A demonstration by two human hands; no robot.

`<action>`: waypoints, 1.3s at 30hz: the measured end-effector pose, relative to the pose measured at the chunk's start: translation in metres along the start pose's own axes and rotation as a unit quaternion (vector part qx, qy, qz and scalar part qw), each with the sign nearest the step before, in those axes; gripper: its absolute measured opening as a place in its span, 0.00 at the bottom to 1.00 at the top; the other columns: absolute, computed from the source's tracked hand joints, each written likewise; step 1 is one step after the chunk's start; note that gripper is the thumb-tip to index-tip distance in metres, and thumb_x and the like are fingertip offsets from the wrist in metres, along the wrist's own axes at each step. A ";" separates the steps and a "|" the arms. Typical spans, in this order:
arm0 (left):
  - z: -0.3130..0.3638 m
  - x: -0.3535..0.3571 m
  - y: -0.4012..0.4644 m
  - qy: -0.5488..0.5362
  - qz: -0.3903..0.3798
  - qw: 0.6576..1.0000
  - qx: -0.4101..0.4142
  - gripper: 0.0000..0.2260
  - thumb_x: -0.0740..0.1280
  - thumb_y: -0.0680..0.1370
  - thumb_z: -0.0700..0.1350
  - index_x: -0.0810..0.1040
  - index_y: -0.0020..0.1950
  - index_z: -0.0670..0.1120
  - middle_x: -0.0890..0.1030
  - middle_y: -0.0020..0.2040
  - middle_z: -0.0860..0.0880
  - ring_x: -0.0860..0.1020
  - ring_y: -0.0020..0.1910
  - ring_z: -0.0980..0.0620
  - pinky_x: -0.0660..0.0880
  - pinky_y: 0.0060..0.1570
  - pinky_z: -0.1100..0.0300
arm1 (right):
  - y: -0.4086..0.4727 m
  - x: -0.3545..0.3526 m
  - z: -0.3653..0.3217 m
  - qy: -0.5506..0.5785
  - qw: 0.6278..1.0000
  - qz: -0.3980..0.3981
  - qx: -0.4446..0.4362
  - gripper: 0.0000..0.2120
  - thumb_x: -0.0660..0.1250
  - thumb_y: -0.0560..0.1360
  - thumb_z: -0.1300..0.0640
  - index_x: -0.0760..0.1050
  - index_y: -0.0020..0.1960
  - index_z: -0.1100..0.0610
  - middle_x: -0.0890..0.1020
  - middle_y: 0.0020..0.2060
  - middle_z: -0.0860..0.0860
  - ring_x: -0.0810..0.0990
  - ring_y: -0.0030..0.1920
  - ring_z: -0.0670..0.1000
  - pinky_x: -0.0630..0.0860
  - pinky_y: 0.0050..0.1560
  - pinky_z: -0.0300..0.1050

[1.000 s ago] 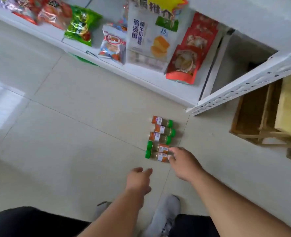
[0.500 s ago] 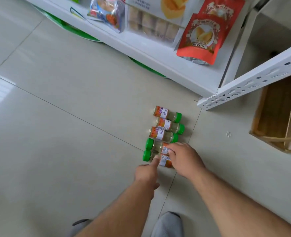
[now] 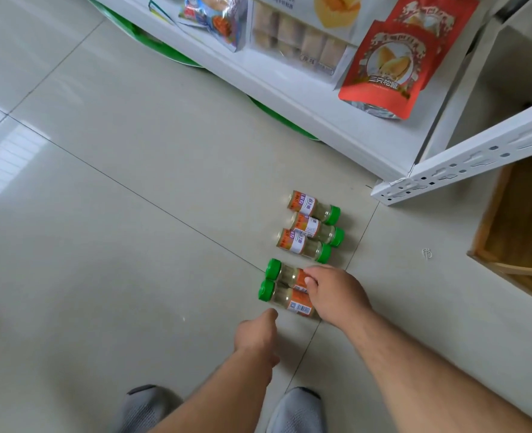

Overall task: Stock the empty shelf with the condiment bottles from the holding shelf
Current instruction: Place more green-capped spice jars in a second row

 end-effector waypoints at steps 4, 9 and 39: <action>0.005 0.013 -0.002 -0.014 -0.004 1.000 0.011 0.23 0.74 0.73 0.63 0.77 0.46 0.43 0.81 0.49 0.40 0.80 0.43 0.43 0.84 0.51 0.44 | -0.002 0.002 0.004 0.022 1.000 0.011 -0.002 0.10 0.62 0.81 0.50 0.82 0.53 0.49 0.82 0.49 0.44 0.80 0.49 0.51 0.79 0.50 0.48; 0.009 0.024 -0.006 -0.044 0.009 0.999 0.024 0.29 0.75 0.68 0.68 0.78 0.50 0.42 0.82 0.46 0.41 0.81 0.44 0.42 0.83 0.52 0.44 | -0.002 -0.008 0.008 0.039 0.997 0.059 -0.003 0.06 0.64 0.79 0.51 0.79 0.48 0.49 0.79 0.45 0.45 0.79 0.44 0.51 0.79 0.45 0.49; 0.201 -0.147 -0.277 0.091 -0.126 0.914 0.375 0.16 0.75 0.69 0.50 0.84 0.52 0.43 0.84 0.53 0.37 0.84 0.53 0.38 0.80 0.59 0.39 | -0.100 -0.221 -0.178 0.528 0.848 -0.031 -0.022 0.23 0.80 0.61 0.42 0.76 0.46 0.54 0.84 0.42 0.51 0.82 0.42 0.49 0.79 0.47 0.51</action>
Point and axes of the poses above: each hand's wrist, its own y-axis towards the middle knuckle, its own x-axis out of the palm, z = x × y, the point moved 7 cm from there along y, towards the middle knuckle
